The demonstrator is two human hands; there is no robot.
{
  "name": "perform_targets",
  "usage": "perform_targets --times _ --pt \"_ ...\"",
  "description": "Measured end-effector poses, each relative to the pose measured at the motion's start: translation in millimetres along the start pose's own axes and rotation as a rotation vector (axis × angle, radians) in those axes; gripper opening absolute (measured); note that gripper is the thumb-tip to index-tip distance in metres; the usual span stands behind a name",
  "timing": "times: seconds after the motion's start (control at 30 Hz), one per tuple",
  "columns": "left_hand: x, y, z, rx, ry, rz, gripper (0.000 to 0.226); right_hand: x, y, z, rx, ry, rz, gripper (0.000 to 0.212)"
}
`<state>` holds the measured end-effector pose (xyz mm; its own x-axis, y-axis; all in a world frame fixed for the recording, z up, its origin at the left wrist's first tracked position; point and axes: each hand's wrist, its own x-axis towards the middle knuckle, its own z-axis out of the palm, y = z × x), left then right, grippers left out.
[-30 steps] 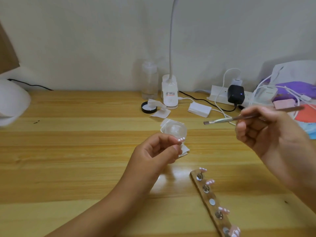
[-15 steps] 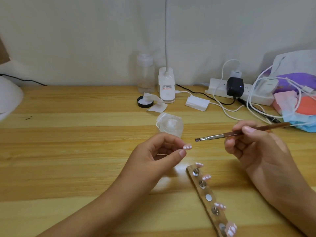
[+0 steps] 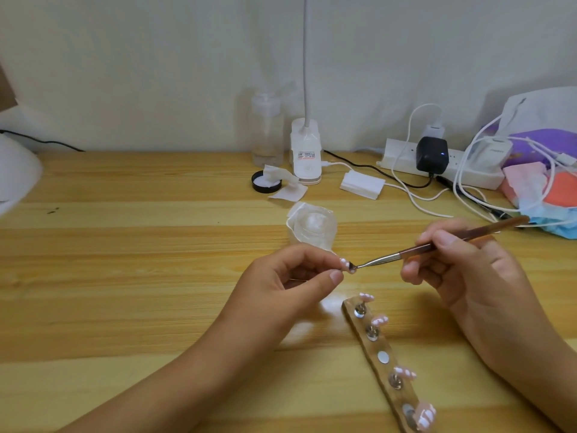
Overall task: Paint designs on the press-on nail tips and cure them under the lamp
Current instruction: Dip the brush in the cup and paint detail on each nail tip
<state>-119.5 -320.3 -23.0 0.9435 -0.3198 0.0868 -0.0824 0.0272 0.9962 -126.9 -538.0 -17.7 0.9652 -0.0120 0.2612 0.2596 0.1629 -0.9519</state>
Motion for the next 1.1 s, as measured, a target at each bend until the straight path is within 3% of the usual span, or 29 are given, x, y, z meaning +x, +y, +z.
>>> perform_targets --times 0.57,0.97,1.1 --pt "0.1 0.4 1.1 -0.069 0.039 -0.043 0.009 -5.4 -0.7 -1.2 -0.058 0.008 -0.086 0.027" --pt "-0.6 2.3 3.4 -0.003 0.049 -0.037 0.020 -6.2 -4.1 3.9 -0.078 -0.008 -0.081 0.016" --pt "-0.2 1.6 2.6 0.015 0.038 -0.030 0.016 -6.0 -2.4 5.1 -0.120 0.014 -0.081 0.027"
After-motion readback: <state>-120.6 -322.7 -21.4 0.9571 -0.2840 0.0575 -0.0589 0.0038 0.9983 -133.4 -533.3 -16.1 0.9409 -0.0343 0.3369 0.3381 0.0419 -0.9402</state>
